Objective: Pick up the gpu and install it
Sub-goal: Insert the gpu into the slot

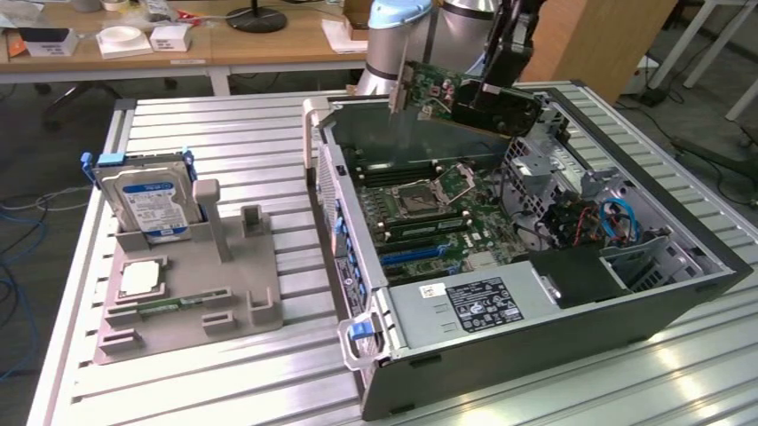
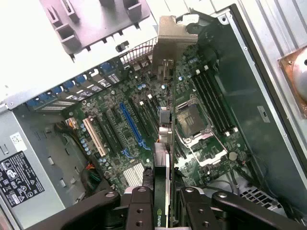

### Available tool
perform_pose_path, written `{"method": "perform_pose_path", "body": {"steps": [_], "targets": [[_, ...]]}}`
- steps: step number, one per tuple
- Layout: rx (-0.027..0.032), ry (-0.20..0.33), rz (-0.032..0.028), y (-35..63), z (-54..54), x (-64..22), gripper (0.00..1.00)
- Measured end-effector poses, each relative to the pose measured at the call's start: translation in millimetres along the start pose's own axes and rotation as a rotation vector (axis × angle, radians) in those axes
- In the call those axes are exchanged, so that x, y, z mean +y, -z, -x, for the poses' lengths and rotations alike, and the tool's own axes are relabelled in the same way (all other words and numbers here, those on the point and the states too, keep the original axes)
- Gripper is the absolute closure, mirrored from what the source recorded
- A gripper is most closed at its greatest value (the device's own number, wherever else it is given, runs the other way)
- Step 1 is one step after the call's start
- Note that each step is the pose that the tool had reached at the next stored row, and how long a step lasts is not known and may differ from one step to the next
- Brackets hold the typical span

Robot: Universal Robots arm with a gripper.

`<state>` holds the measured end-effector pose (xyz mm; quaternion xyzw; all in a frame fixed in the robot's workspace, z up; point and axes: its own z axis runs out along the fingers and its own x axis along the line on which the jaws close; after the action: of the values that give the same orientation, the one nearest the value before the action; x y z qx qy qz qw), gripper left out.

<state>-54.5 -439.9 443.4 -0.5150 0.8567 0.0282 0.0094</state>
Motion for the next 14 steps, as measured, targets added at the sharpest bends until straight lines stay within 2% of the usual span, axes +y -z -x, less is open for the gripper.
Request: {"method": "perform_pose_path", "body": {"steps": [14], "targets": [[-0.0010,0.086,0.0061,0.0,-0.1,-0.1,0.74]]}}
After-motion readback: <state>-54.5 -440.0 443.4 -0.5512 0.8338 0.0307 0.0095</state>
